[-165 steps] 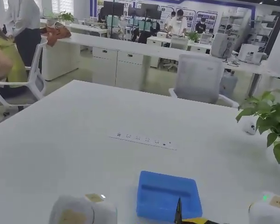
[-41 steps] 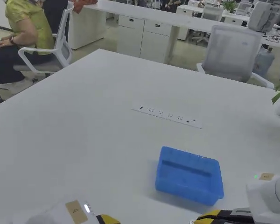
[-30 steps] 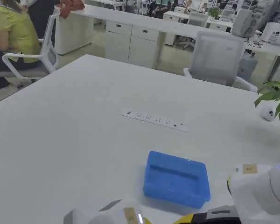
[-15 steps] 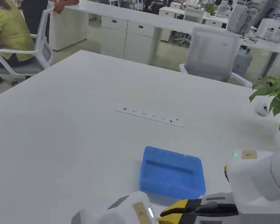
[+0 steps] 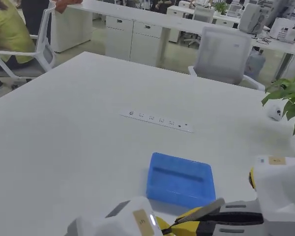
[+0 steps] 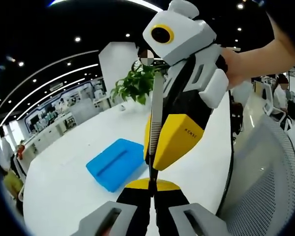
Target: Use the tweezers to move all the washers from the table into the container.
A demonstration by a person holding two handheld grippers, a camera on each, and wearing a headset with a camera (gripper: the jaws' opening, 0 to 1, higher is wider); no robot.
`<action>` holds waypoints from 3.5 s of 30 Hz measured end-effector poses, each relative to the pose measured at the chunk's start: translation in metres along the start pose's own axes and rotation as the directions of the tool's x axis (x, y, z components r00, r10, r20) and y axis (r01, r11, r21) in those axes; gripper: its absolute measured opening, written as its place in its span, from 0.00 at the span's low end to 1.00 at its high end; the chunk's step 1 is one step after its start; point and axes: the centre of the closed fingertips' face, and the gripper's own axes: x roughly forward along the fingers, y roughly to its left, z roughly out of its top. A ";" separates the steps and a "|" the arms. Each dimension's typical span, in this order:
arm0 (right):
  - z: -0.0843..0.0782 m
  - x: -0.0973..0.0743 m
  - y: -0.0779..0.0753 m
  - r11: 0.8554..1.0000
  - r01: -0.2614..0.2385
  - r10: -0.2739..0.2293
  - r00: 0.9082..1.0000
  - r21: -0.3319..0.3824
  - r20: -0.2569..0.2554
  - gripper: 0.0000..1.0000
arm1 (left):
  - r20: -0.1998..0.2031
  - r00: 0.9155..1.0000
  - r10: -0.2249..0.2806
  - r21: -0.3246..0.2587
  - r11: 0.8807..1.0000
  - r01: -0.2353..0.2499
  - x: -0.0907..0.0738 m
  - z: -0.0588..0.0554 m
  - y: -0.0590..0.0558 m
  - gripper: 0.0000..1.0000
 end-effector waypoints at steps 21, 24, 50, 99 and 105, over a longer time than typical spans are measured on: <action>-0.017 -0.005 -0.024 0.995 0.096 -0.094 0.993 0.017 -0.076 0.02 | -0.081 0.995 -0.052 -0.192 0.981 0.035 -0.005 -0.033 -0.001 0.44; -0.029 -0.006 -0.042 0.989 0.150 -0.149 0.981 -0.001 -0.124 0.02 | -0.107 0.994 -0.001 -0.282 0.959 -0.029 -0.024 -0.044 0.005 0.60; 0.004 0.004 -0.009 0.997 0.073 -0.073 0.997 0.030 0.006 0.01 | 0.008 0.987 -0.159 -0.180 0.971 0.158 0.009 -0.002 -0.024 0.08; -0.053 0.017 0.002 0.968 -0.094 0.011 0.940 -0.231 -0.340 0.01 | -0.294 0.868 -0.400 0.323 0.813 0.484 -0.010 -0.013 -0.024 0.07; -0.061 0.023 0.001 0.944 -0.129 -0.008 0.911 -0.305 -0.411 0.01 | -0.341 0.836 -0.431 0.274 0.804 0.527 -0.008 -0.021 -0.028 0.03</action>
